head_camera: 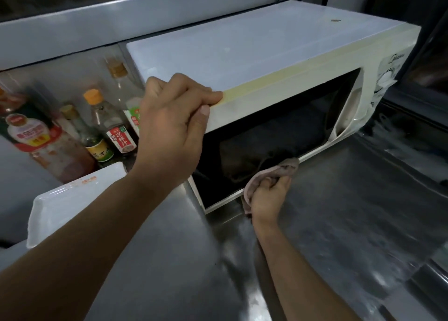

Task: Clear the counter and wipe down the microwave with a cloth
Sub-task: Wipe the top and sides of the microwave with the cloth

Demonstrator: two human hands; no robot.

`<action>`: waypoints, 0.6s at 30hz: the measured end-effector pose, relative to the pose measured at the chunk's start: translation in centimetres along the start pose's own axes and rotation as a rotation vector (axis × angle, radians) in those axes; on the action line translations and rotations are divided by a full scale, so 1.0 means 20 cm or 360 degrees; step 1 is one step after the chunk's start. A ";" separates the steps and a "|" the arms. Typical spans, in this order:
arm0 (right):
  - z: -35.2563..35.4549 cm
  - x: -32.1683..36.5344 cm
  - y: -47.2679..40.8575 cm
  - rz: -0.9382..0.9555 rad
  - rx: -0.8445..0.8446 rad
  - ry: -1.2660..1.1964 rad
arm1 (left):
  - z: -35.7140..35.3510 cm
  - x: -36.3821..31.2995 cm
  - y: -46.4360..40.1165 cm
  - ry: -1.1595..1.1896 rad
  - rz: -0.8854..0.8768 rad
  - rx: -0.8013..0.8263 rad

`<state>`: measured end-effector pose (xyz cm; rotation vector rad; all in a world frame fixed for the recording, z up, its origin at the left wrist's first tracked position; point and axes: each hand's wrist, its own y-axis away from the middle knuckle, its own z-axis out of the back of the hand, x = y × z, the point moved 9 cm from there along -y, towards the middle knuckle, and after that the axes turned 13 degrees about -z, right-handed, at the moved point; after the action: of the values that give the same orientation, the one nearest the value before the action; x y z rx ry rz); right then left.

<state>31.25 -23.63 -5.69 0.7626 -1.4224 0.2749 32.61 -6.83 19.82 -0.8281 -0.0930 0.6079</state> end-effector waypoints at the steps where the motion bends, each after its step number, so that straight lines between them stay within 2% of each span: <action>1: -0.03 -0.02 0.05 -0.0009 0.0033 0.0006 | 0.00 0.00 0.00 0.0006 -0.0013 0.0021; 6: -0.12 -0.09 0.30 0.0014 0.0085 0.0018 | 0.04 0.02 0.04 0.0143 -0.0053 0.0190; 9: -0.19 -0.15 0.43 -0.0069 0.0125 -0.0018 | 0.11 0.03 0.10 0.0154 -0.0061 0.0179; 18: -0.32 -0.25 0.77 -0.0120 0.0169 0.0224 | 0.14 0.07 0.17 0.0291 -0.0039 0.0392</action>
<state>26.10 -6.97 -5.40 0.8649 -1.2515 0.3410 31.39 -2.49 19.06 -0.6393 0.1362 0.5065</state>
